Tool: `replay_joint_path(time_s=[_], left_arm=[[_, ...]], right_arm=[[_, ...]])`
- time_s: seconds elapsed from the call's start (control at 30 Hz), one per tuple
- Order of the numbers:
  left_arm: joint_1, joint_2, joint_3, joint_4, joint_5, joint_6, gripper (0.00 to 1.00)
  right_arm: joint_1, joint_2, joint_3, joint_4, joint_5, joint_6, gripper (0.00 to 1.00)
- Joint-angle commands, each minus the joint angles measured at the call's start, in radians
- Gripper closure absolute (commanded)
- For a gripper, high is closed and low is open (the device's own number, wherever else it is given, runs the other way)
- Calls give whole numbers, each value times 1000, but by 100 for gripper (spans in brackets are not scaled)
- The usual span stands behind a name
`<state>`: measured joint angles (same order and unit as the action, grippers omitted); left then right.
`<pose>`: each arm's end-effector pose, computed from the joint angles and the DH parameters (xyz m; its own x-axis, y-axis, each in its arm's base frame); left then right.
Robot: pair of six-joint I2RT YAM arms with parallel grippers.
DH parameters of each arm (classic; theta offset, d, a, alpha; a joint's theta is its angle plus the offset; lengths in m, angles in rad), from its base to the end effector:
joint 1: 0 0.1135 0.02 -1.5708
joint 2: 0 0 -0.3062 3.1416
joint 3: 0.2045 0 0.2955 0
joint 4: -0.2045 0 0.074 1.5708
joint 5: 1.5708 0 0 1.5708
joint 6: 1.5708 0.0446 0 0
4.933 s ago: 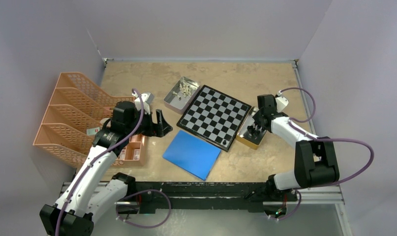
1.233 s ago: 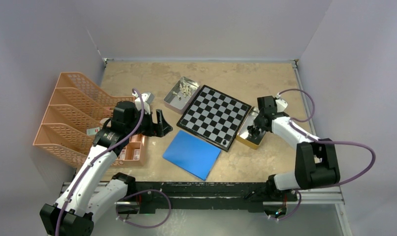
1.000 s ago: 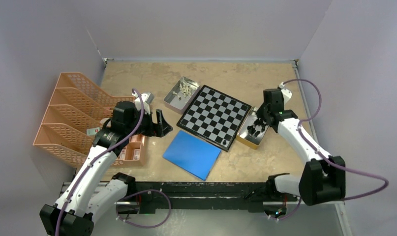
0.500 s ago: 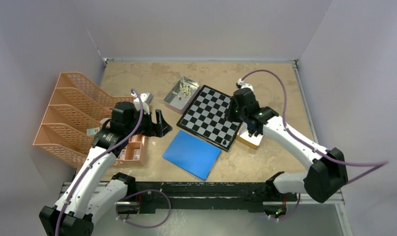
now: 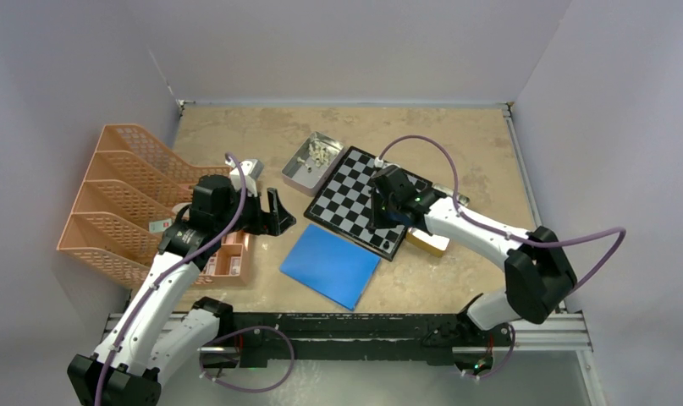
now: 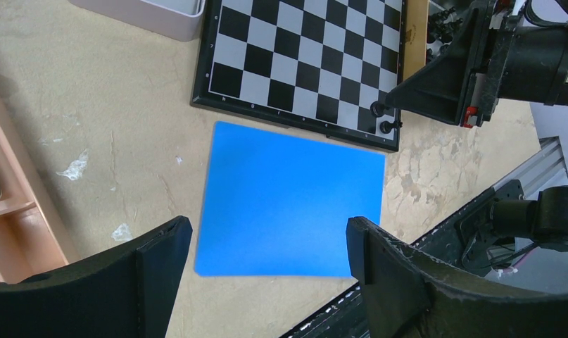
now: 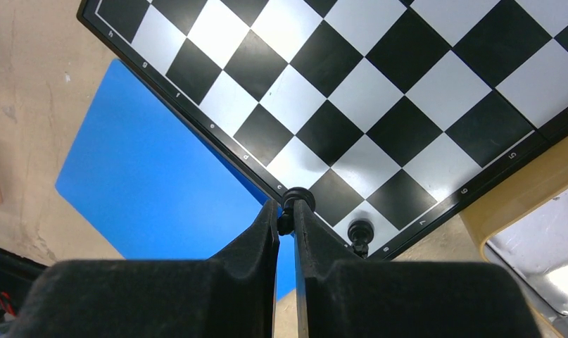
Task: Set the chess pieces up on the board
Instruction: Place the chess piece on the chessboard.
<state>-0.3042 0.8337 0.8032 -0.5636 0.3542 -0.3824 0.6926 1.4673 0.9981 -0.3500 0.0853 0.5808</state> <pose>0.1873 -0.0750 0.3265 -0.7026 -0.1462 -0.6964 0.3158 0.8129 -0.4893 0.2752 0.2234 0.2542 -0.7946 0.0511 -0.6050 -0.1859 0.9281 0.3226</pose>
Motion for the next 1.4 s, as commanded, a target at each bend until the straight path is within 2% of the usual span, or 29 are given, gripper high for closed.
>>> replay_joint_path(time_s=[0.0,0.93,1.37], left_arm=[[-6,-12,8,22,-8,3,19],[-6,-5,8,22,-10,4,19],[-6,-12,8,23,-9,2,19]], right_arm=[[2,16,-2,-27,-15,-27,90],[23,120,17,90,-30,1,89],[34,122,17,76,-3,17,86]])
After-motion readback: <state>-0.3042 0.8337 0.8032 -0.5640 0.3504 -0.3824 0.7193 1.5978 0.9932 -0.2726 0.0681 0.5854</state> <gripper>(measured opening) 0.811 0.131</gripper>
